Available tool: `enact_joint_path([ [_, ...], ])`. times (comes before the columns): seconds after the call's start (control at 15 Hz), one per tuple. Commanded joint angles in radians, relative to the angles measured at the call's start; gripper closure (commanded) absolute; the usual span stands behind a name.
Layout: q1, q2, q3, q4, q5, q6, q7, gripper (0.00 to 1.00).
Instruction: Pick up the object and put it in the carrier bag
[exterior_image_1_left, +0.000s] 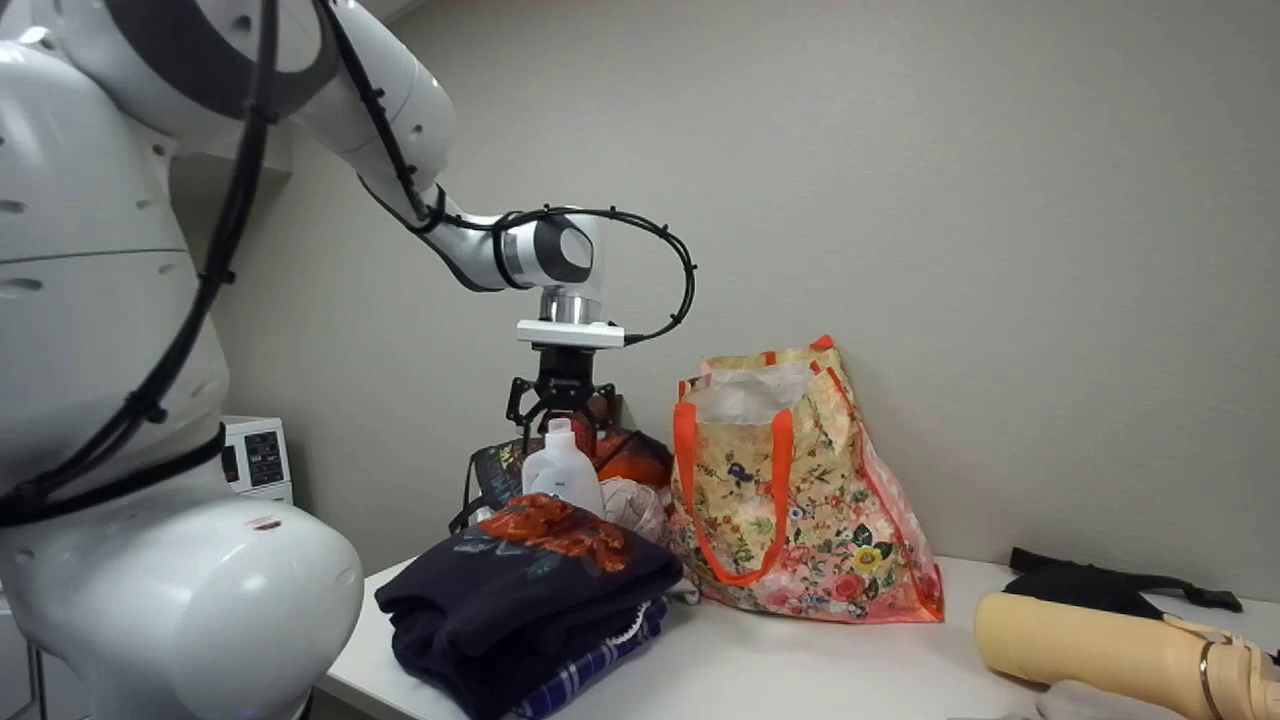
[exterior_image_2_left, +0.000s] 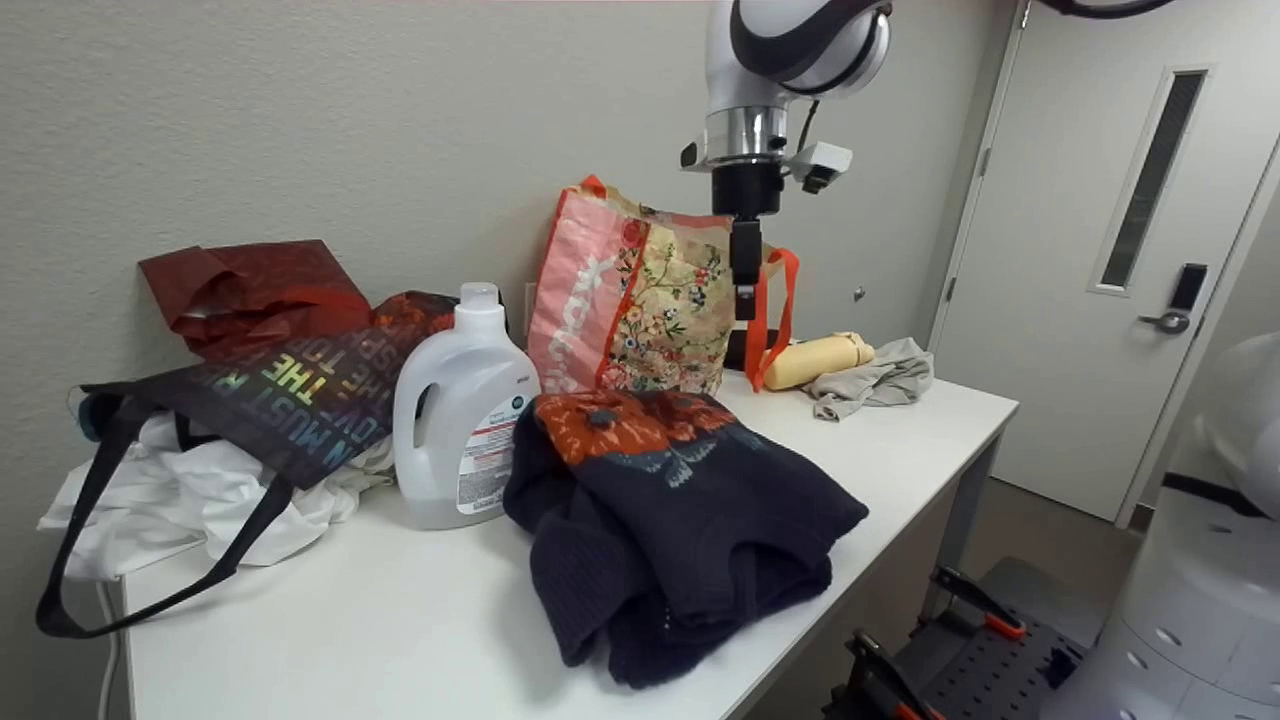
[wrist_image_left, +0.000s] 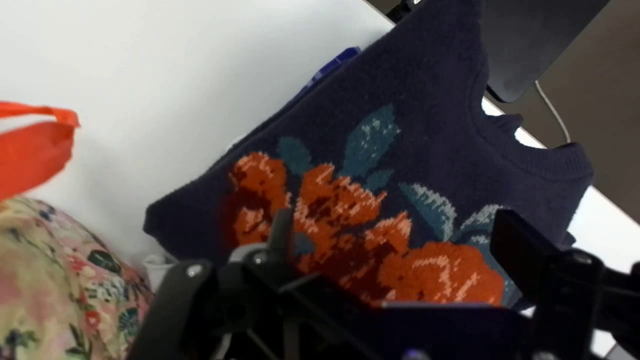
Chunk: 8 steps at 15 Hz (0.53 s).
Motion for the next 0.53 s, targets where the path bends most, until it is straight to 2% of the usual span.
enact_joint_path([
  [0.0, 0.003, 0.156, 0.002, 0.134, 0.066, -0.043, -0.177, 0.00],
  [0.47, -0.033, 0.362, 0.051, 0.275, 0.106, -0.028, -0.372, 0.00],
])
